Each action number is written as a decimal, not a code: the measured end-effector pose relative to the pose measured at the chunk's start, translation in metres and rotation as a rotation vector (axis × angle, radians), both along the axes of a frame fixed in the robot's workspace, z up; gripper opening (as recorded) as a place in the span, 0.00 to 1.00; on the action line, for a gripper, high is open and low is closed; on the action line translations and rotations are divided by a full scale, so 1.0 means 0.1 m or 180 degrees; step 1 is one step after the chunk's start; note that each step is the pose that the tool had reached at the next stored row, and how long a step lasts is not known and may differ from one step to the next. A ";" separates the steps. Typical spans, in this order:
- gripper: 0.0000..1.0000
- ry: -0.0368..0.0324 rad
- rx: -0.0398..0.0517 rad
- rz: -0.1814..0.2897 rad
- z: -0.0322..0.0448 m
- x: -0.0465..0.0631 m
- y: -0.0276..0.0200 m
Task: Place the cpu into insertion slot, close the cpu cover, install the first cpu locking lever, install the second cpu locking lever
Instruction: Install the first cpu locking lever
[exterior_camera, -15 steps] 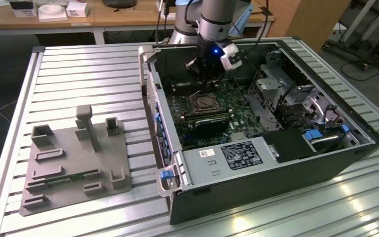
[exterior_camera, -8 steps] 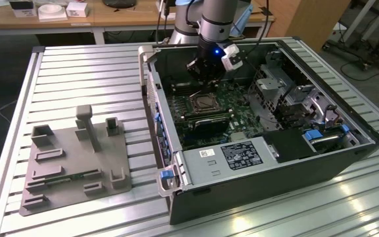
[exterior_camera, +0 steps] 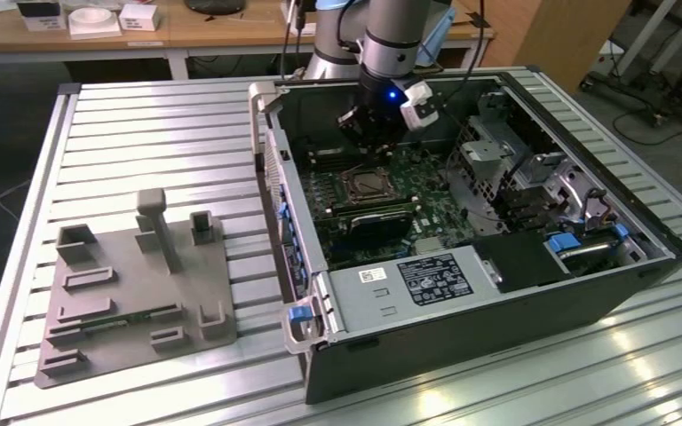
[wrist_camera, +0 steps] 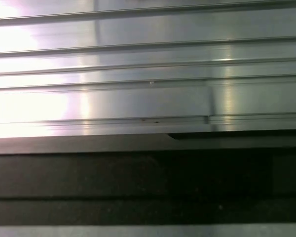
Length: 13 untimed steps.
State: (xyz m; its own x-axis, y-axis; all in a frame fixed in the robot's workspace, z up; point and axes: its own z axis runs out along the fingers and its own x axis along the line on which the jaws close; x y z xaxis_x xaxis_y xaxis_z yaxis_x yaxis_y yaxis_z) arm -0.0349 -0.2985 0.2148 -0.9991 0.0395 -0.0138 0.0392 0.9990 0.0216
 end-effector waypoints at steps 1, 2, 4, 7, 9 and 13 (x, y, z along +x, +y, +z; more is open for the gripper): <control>0.10 0.0000 0.0000 0.0000 -0.006 0.01 0.001; 0.10 0.0000 0.0000 0.0000 -0.013 0.01 0.002; 0.10 0.0000 0.0000 0.0000 -0.025 0.02 0.005; 0.10 0.0000 0.0000 0.0000 -0.042 0.04 0.007; 0.10 0.0000 0.0000 0.0000 -0.052 0.06 0.009; 0.10 0.0000 0.0000 0.0000 -0.072 0.08 0.014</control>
